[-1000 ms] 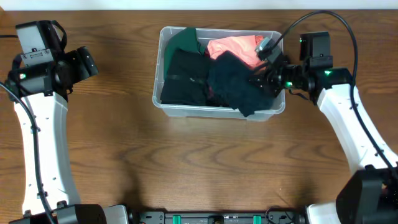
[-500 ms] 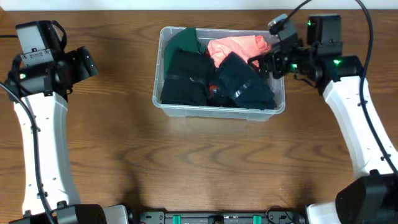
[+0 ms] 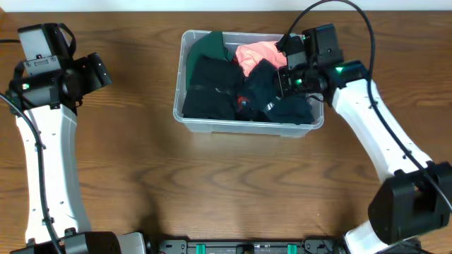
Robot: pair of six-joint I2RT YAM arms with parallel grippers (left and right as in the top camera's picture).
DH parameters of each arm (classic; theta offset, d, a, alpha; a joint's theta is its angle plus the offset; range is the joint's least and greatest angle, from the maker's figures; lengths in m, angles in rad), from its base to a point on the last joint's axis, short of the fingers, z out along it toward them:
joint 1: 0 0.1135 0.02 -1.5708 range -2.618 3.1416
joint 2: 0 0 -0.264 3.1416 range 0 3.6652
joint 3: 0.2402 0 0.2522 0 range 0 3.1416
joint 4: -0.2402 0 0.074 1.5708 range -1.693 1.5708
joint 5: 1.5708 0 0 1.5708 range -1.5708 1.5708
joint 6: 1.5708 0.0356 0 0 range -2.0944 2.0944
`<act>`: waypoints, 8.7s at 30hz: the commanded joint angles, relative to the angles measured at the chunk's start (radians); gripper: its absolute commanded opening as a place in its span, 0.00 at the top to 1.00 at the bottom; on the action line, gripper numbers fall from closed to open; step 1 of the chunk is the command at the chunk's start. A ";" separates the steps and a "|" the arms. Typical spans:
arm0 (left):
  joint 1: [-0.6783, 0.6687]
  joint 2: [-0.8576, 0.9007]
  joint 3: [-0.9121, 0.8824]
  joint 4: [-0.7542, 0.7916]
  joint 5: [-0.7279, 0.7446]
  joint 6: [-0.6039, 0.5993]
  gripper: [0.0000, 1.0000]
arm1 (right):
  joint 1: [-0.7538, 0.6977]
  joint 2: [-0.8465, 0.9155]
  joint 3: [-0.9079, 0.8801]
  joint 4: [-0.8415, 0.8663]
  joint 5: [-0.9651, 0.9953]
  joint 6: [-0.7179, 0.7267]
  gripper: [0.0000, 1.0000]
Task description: Pack container
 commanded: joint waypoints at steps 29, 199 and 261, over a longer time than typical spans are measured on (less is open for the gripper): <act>0.002 0.003 -0.002 0.000 -0.002 -0.002 0.02 | 0.141 0.322 -0.022 -0.063 0.090 0.029 0.99; -0.321 -0.700 -0.663 0.745 0.232 0.224 0.02 | -0.338 -1.741 -1.444 0.631 0.148 -0.364 0.01; -0.238 -1.490 -1.537 0.819 0.231 0.095 0.02 | -0.338 -1.741 -1.444 0.631 0.148 -0.364 0.01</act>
